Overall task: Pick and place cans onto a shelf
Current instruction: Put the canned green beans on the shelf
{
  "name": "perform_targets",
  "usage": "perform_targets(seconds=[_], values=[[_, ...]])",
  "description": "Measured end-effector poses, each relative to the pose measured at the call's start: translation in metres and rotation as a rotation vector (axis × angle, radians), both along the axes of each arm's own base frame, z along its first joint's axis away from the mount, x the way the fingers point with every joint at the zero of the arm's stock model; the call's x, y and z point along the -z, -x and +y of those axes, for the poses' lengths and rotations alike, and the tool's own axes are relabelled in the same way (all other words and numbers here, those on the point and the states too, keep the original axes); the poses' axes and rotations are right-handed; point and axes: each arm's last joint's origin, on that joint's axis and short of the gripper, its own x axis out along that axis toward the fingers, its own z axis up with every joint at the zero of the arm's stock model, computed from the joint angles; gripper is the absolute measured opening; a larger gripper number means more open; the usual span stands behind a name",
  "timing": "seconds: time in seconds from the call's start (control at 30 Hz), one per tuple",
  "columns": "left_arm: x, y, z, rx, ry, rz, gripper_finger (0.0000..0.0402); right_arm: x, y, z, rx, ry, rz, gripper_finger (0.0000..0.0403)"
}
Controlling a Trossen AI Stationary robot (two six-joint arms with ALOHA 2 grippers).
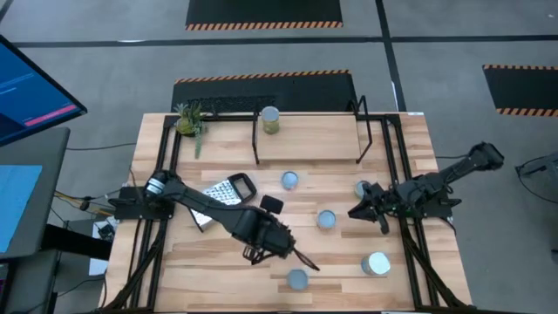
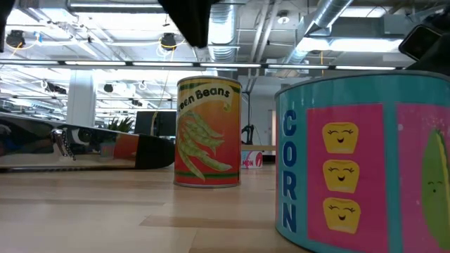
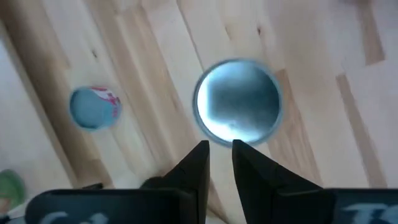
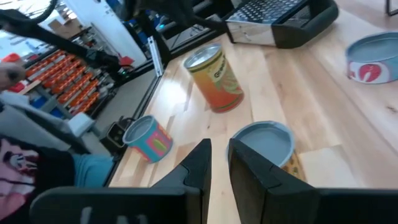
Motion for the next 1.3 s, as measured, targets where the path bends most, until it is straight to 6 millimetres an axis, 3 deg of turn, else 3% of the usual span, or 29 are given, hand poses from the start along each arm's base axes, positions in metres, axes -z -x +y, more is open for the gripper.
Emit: perform_targets(seconds=[0.27,0.4,0.57,0.93,1.07,1.3], values=[[0.0,-0.007,0.056,-0.046,0.245,-0.026,0.0061,0.0,0.003,0.006,-0.062,0.0,-0.001,0.0082],[0.015,-0.013,0.07,-0.047,0.367,-0.025,0.0062,0.0,0.003,0.008,-0.074,0.0,-0.001,0.0082],[0.037,-0.011,0.073,-0.035,0.376,0.014,0.0074,0.0,0.004,0.008,-0.078,0.001,-0.001,0.0082],[0.038,-0.013,0.073,-0.029,0.356,-0.005,0.0094,0.0,0.004,0.008,-0.077,0.001,-0.001,0.0082],[0.051,-0.015,0.073,-0.039,0.379,-0.038,0.0094,0.0,0.004,0.008,-0.077,0.001,-0.001,0.0082],[0.053,-0.012,0.074,-0.054,0.377,-0.037,0.0092,0.0,0.004,0.008,-0.077,0.0,-0.001,0.0082]])
